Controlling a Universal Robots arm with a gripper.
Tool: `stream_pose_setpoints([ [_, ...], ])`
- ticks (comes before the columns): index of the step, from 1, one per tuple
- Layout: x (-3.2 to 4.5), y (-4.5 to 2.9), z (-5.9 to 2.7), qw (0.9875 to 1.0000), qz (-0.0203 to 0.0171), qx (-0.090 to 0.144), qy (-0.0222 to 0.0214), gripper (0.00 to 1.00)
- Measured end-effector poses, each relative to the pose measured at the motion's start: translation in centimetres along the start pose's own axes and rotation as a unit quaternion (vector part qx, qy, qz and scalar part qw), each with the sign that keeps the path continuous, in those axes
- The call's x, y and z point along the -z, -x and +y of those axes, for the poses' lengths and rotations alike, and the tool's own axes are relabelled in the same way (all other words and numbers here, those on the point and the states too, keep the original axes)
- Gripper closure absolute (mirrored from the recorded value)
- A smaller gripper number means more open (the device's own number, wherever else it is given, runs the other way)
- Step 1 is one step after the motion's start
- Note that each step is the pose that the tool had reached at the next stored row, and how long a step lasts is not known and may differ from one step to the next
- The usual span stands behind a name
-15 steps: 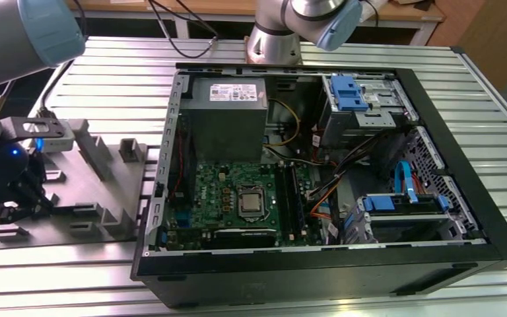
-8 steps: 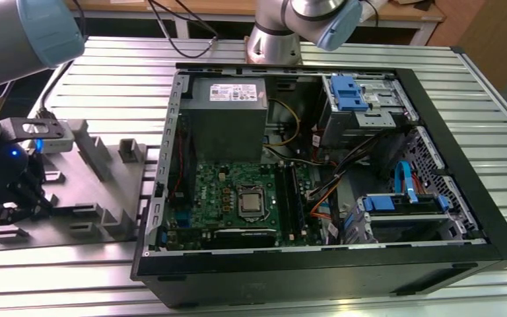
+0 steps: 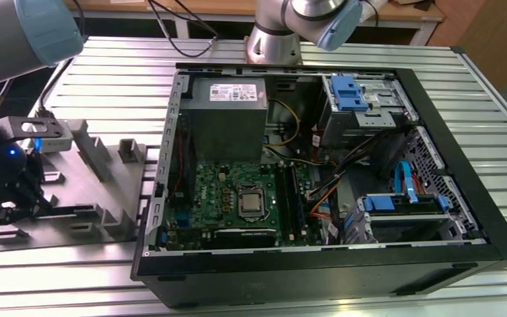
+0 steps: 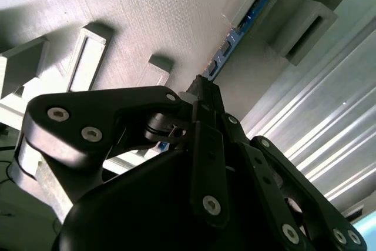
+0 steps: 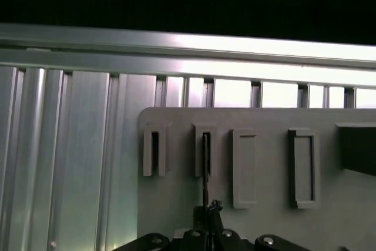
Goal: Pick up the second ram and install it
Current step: 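Pick up the second ram and move it above second insertion slot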
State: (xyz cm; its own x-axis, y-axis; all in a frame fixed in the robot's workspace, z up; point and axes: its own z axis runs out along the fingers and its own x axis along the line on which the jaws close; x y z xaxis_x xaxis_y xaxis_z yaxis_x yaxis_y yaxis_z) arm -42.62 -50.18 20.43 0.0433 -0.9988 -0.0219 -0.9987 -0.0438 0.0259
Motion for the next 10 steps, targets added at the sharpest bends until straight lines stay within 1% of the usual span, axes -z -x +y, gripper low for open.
stream_pose_setpoints([
  [2,0.24,0.01,0.00,1.0000,-0.0001,0.000,-0.0001,0.88],
  [6,0.27,0.01,0.01,1.0000,-0.0002,-0.001,0.0000,0.88],
  [10,0.24,0.04,0.00,1.0000,-0.0022,-0.005,-0.0002,0.88],
])
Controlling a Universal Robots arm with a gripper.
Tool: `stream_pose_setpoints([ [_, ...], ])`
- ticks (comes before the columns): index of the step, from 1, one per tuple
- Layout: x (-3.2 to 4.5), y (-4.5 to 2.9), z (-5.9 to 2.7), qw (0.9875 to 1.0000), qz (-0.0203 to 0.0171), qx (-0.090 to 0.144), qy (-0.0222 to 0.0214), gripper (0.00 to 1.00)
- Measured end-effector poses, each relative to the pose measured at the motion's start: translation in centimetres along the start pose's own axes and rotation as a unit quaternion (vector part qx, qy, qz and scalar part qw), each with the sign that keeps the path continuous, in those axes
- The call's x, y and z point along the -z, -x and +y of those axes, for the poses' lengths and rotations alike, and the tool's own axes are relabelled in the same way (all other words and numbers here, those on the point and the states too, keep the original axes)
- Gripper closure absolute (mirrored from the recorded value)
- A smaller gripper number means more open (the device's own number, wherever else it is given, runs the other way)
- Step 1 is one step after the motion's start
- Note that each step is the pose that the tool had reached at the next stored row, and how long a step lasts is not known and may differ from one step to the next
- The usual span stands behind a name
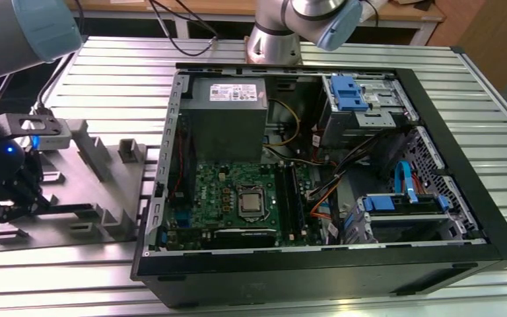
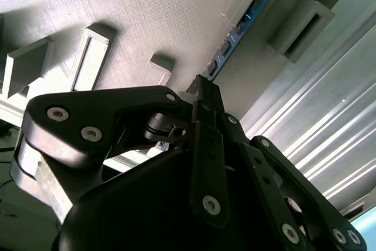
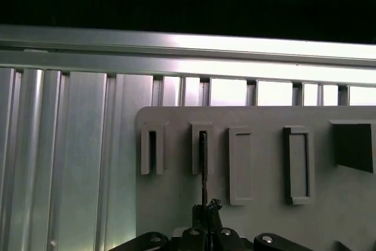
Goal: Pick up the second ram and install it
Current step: 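Pick up the second ram and move it above second insertion slot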
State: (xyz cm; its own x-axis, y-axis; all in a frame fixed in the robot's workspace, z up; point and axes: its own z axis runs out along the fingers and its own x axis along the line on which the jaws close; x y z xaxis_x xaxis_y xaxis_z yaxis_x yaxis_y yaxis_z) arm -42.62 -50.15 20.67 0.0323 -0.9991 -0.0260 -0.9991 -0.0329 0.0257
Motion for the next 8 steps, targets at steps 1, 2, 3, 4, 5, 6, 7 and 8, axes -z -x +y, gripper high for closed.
stream_pose_setpoints([
  [1,0.00,0.00,0.00,1.0000,-0.0001,0.000,0.0000,0.88],
  [2,0.00,0.00,0.00,1.0000,-0.0002,0.000,0.0000,0.88],
  [3,0.00,0.00,0.00,1.0000,-0.0002,0.000,0.0000,0.88],
  [4,0.00,0.03,0.00,1.0000,-0.0003,0.000,0.0000,0.88],
  [5,0.00,0.10,-0.01,1.0000,-0.0004,0.000,0.0000,0.88],
  [6,-0.02,0.21,-0.01,1.0000,-0.0005,0.000,0.0000,0.88],
  [7,-0.03,0.37,-0.01,1.0000,-0.0007,0.000,0.0000,0.88],
  [8,-0.04,0.52,-0.02,1.0000,-0.0008,0.000,0.0000,0.88],
])
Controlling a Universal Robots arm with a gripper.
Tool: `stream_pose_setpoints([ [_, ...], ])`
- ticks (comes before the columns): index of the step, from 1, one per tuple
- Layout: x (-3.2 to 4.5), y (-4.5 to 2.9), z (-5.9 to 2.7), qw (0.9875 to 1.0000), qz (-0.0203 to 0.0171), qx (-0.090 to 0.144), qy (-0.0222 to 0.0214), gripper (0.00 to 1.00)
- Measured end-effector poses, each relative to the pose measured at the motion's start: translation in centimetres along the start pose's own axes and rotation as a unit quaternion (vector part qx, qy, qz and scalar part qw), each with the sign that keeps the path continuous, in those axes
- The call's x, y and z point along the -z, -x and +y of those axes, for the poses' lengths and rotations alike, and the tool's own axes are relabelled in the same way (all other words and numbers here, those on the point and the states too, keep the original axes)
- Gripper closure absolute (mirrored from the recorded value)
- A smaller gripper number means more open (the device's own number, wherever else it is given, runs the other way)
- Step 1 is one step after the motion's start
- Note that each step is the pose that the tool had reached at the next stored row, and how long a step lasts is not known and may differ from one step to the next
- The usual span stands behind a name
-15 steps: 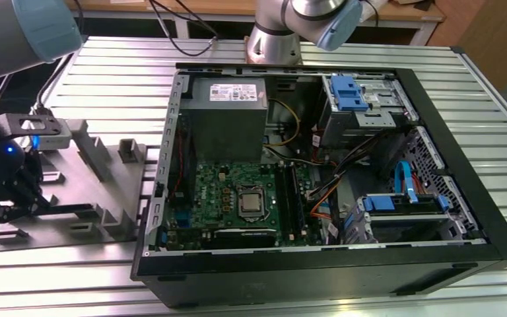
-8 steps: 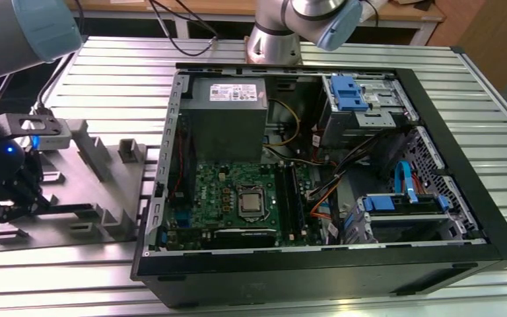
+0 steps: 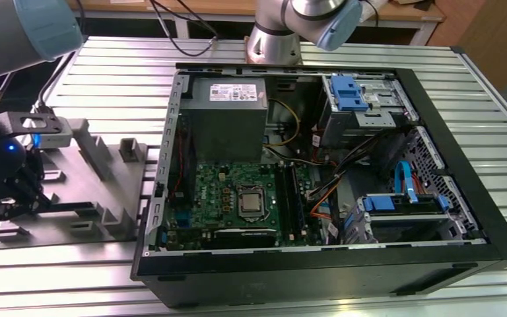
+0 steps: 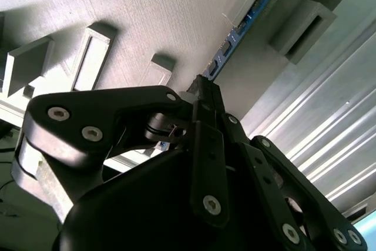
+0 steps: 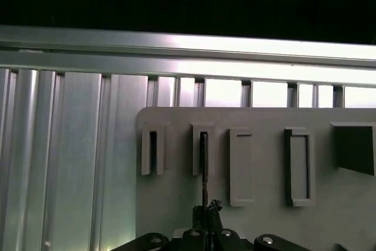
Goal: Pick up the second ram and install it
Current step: 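Pick up the second ram and move it above second insertion slot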
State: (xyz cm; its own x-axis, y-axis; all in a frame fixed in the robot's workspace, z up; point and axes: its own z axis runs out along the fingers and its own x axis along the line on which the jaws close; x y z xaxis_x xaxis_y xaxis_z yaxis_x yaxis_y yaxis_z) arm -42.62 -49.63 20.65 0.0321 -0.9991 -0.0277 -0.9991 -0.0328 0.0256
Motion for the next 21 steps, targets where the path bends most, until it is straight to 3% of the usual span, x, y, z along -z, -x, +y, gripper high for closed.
stream_pose_setpoints([
  [6,-0.02,0.28,-0.01,1.0000,-0.0002,0.000,0.0000,0.88],
  [10,0.54,0.30,0.01,1.0000,-0.0002,0.000,0.0000,0.88],
  [21,0.60,0.31,0.01,1.0000,-0.0003,0.000,0.0000,0.88],
])
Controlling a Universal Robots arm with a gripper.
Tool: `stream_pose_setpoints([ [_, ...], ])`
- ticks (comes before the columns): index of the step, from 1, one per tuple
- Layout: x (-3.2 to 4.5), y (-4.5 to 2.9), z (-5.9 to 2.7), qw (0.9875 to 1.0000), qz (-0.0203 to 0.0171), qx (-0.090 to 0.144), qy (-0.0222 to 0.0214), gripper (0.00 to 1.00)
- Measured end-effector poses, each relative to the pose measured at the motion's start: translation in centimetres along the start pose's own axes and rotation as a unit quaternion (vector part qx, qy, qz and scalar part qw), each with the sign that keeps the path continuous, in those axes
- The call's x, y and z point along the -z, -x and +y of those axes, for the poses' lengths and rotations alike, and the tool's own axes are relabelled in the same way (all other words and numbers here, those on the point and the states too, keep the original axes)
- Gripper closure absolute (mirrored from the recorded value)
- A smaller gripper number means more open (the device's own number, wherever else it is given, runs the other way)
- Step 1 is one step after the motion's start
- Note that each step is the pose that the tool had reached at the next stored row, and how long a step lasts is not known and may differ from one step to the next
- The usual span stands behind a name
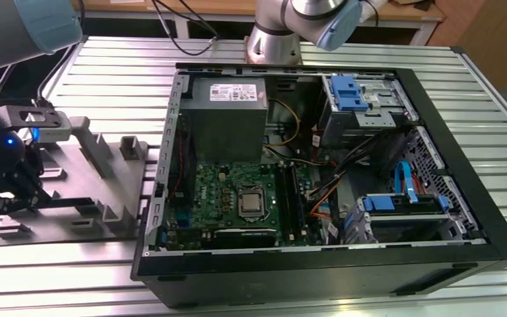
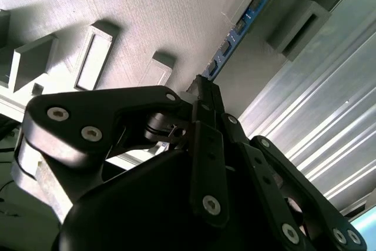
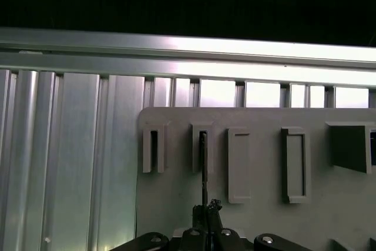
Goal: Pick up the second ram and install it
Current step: 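Pick up the second ram and move it above second insertion slot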
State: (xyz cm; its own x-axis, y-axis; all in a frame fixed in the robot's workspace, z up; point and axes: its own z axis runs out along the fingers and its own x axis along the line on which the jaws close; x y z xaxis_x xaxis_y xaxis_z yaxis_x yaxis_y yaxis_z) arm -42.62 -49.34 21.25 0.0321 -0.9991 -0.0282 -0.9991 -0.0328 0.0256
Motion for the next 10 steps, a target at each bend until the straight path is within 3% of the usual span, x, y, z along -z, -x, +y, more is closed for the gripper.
stream_pose_setpoints([
  [5,0.01,0.00,0.00,1.0000,-0.0001,-0.006,-0.0002,0.88],
  [10,0.44,0.01,0.01,1.0000,-0.0028,-0.009,-0.0003,0.88],
])
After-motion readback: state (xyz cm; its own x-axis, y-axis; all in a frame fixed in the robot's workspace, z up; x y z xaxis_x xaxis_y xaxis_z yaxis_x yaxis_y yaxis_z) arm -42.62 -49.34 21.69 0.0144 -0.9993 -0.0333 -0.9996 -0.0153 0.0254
